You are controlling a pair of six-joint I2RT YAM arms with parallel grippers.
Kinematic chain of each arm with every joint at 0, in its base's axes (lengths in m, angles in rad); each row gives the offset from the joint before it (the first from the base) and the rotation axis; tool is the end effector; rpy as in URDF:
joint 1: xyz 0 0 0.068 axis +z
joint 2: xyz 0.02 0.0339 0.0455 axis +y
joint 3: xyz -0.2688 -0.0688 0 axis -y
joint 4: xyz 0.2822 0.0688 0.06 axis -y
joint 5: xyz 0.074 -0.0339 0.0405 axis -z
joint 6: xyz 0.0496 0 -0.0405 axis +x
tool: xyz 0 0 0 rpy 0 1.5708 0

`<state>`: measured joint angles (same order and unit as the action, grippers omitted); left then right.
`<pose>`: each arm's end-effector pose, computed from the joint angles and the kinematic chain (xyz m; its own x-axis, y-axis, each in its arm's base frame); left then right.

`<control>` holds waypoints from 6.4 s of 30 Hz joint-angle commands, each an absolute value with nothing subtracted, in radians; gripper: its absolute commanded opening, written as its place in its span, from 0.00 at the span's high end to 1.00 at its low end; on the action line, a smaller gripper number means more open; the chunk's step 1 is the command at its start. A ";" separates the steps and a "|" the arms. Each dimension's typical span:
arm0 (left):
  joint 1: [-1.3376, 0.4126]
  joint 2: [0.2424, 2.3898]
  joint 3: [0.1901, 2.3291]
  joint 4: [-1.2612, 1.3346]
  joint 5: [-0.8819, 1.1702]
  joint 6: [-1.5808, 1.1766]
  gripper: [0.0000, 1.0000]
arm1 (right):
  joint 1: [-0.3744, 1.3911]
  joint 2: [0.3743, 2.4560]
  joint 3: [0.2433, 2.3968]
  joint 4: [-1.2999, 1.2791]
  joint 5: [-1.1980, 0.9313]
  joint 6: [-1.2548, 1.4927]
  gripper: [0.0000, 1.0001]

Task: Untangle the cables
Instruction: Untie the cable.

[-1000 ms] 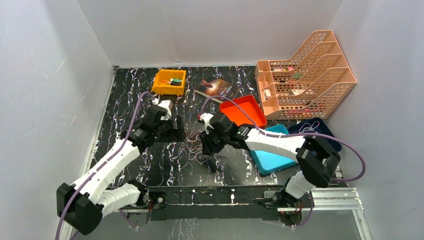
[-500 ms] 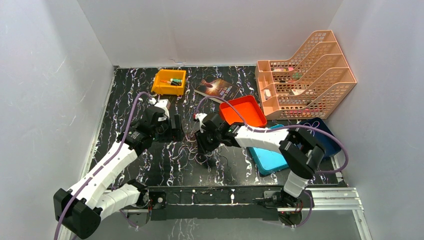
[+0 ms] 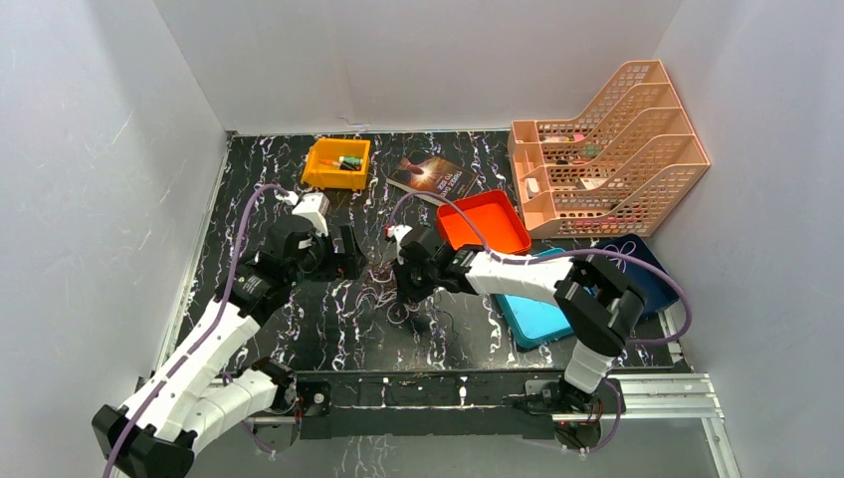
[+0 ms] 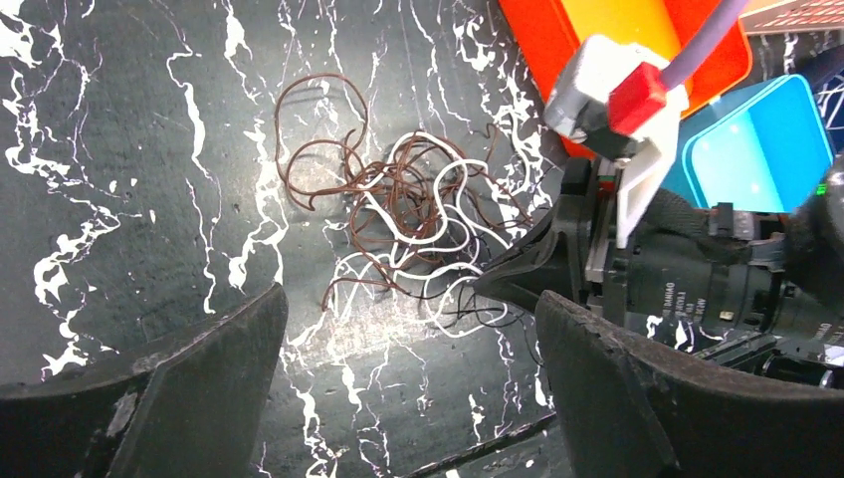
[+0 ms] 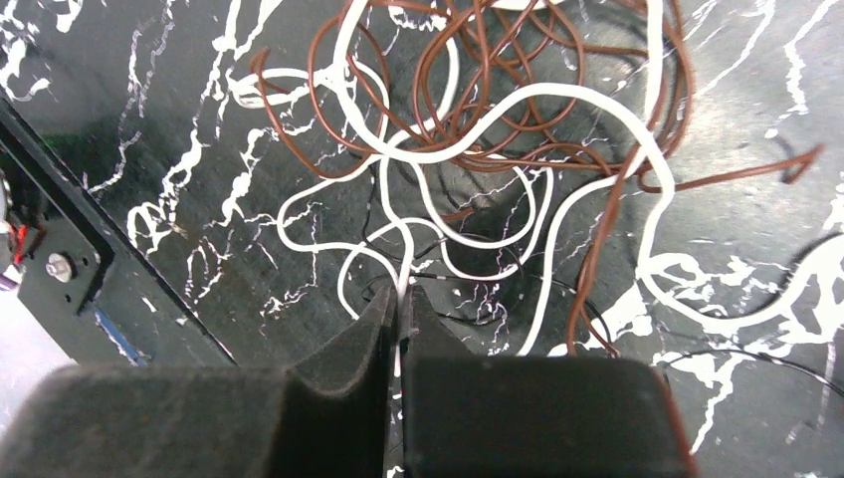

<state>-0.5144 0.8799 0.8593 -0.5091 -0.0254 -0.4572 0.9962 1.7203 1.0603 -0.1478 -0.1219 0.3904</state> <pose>0.2085 -0.1164 0.3124 -0.6034 -0.1659 -0.7800 0.2300 0.9003 -0.3694 0.2150 0.3432 0.1646 -0.6977 -0.3826 -0.6056 -0.6632 0.6645 0.3443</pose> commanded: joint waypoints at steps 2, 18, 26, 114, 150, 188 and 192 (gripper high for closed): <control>-0.518 0.824 0.874 -0.484 -0.029 -0.458 0.02 | 1.000 1.569 1.113 -0.109 -0.055 0.388 0.96; -0.518 0.717 0.845 -0.282 0.057 -0.395 0.02 | 1.000 1.355 1.206 -0.093 -0.027 0.381 1.00; -0.518 0.646 0.829 -0.229 0.041 -0.362 0.02 | 1.000 1.328 1.235 -0.087 -0.025 0.381 1.00; -0.633 0.915 0.877 0.167 0.216 -0.124 1.00 | 1.000 0.885 0.906 0.148 0.200 0.322 0.31; -0.631 1.176 1.609 -0.376 0.087 -0.232 1.00 | 1.000 1.581 0.918 0.701 -0.003 0.366 0.57; -0.631 1.513 2.414 -0.257 -0.238 0.313 1.00 | 1.006 1.876 0.741 0.851 -0.142 0.488 0.81; -0.631 1.530 2.440 -0.223 -0.249 0.355 1.00 | 1.009 1.904 0.719 0.885 -0.156 0.511 0.82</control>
<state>-0.6361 1.5200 2.3936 -0.2958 -0.2222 0.2943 1.0027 1.8767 0.7357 0.7864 -0.1329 0.4873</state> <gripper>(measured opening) 0.011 0.183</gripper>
